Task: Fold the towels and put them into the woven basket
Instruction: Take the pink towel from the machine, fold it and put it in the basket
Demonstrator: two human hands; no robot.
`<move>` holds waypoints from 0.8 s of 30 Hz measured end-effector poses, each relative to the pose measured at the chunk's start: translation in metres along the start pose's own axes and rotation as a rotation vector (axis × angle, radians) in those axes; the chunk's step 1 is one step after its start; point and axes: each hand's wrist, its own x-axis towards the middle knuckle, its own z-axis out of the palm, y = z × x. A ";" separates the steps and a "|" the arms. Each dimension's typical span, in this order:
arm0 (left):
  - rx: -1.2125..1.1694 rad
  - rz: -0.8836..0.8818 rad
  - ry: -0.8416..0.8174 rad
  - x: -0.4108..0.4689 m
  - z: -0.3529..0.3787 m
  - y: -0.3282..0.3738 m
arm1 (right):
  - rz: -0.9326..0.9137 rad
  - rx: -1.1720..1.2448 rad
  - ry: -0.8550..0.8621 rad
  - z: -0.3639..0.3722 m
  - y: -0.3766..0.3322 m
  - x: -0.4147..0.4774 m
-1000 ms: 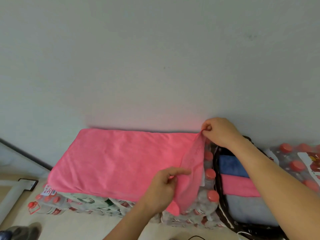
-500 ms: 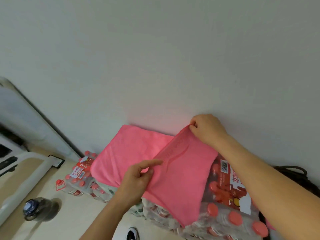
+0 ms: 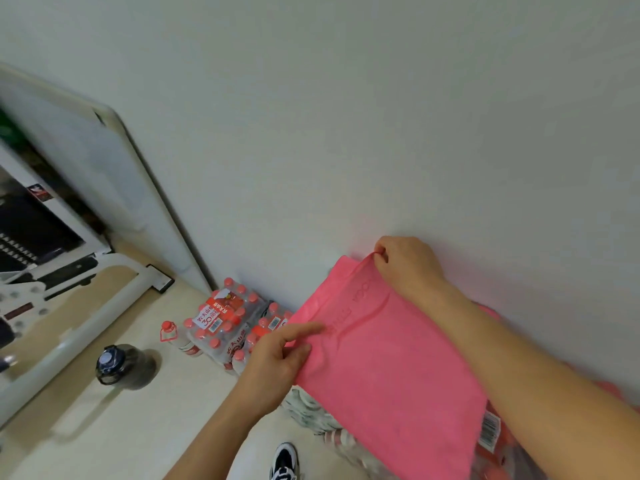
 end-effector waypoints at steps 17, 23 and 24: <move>0.112 -0.039 0.111 0.022 -0.021 -0.030 | -0.070 -0.140 -0.104 0.038 -0.019 0.037; 0.156 -0.034 0.194 0.024 -0.021 -0.031 | -0.072 -0.163 -0.136 0.053 -0.019 0.037; 0.158 -0.036 0.201 0.025 -0.021 -0.031 | -0.072 -0.156 -0.134 0.054 -0.019 0.037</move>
